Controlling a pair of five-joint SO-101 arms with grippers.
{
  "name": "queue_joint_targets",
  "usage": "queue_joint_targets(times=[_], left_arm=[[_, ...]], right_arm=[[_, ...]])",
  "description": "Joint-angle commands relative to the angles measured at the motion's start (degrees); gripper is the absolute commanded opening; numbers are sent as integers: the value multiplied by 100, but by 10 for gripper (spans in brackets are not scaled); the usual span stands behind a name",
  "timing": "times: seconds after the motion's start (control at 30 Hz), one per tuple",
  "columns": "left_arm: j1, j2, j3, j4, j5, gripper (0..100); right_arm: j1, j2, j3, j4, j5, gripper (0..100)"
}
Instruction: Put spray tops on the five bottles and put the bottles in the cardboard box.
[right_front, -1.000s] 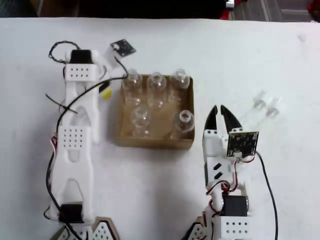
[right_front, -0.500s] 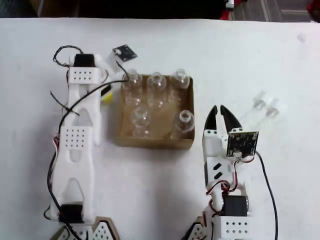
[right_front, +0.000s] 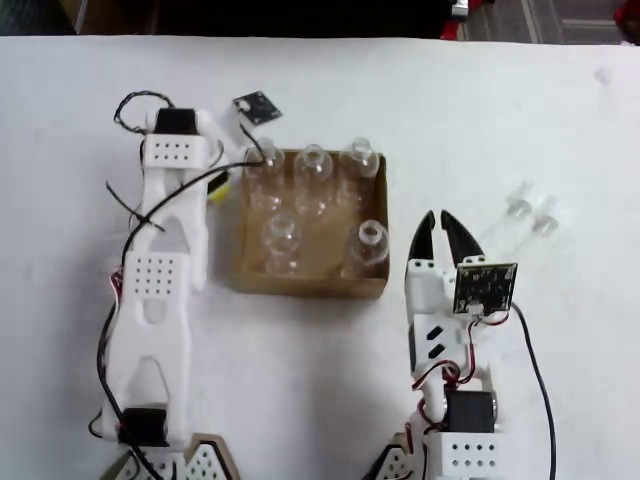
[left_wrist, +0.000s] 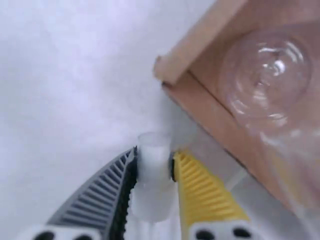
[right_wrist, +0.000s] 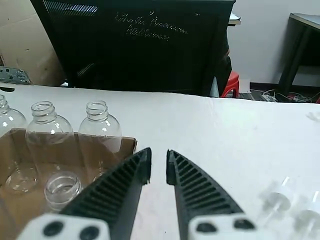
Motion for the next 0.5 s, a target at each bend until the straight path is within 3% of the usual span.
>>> queue_joint_targets(times=[0.0, 0.13, 0.33, 0.47], left_arm=[[57, -945, -18, 246, -26, 33], [22, -1578, -18, 255, 141, 21], [66, -2615, -18, 264, 1670, 21], [66, -3213, -9, 264, 2136, 21]], right_arm=[[-40, -40, 44, 13, 88, 43], [-31, -48, 44, 4, 88, 43], [-22, -48, 44, 4, 88, 43], [-22, -48, 44, 4, 88, 43]])
